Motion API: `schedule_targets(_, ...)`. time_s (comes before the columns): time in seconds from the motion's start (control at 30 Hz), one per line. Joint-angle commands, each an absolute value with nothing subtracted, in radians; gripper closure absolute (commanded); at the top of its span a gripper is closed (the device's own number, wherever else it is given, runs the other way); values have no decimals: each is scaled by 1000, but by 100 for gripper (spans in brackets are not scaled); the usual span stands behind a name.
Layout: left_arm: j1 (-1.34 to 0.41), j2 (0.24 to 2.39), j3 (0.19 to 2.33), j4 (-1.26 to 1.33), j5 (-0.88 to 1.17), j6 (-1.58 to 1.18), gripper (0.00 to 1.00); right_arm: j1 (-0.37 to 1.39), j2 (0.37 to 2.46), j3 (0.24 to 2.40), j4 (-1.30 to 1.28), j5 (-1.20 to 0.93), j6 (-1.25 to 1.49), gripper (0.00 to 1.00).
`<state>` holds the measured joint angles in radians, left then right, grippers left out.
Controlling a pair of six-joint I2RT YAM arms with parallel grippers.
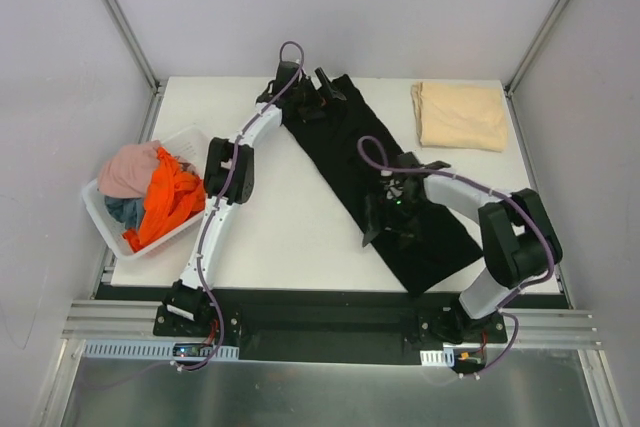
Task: Fold and stack the t-shirts
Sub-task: Rotate the tshirt 90 degrees
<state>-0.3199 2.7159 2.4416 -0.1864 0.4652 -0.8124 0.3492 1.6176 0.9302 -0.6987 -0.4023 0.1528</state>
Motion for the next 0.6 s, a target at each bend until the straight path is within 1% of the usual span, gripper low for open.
schedule_targets(0.0,-333,2801,2447,214,396,-1084,1,572,1690,1024,-745,-590,109,3)
schedule_targets(0.03,-344,2822,2468,257,303,-1075,1,595,1704,1044,-741,-619,62,3)
schedule_targets(0.1,-379,2841,2505,261,203,-1059,1,652,1716,1107,-762,-672,28,3)
schedule_targets(0.17,-403,2841,2507,322,128,-1031,1,695,1712,1179,-808,-643,8,3)
schedule_targets(0.27,-422,2833,2502,351,51,-982,1,687,1677,1224,-919,-413,41,3)
schedule_targets(0.3,-425,2830,2502,365,40,-977,1,678,1660,1229,-967,-265,55,3)
schedule_targets(0.33,-426,2832,2502,379,35,-967,1,664,1648,1229,-983,-209,72,3)
schedule_targets(0.4,-426,2826,2503,374,28,-953,1,597,1622,1209,-992,-128,120,3)
schedule_targets(0.47,-426,2815,2503,354,6,-901,1,539,1576,1189,-988,-91,138,4)
schedule_targets(0.57,-417,2795,2499,325,5,-841,1,522,1516,1164,-985,-32,109,3)
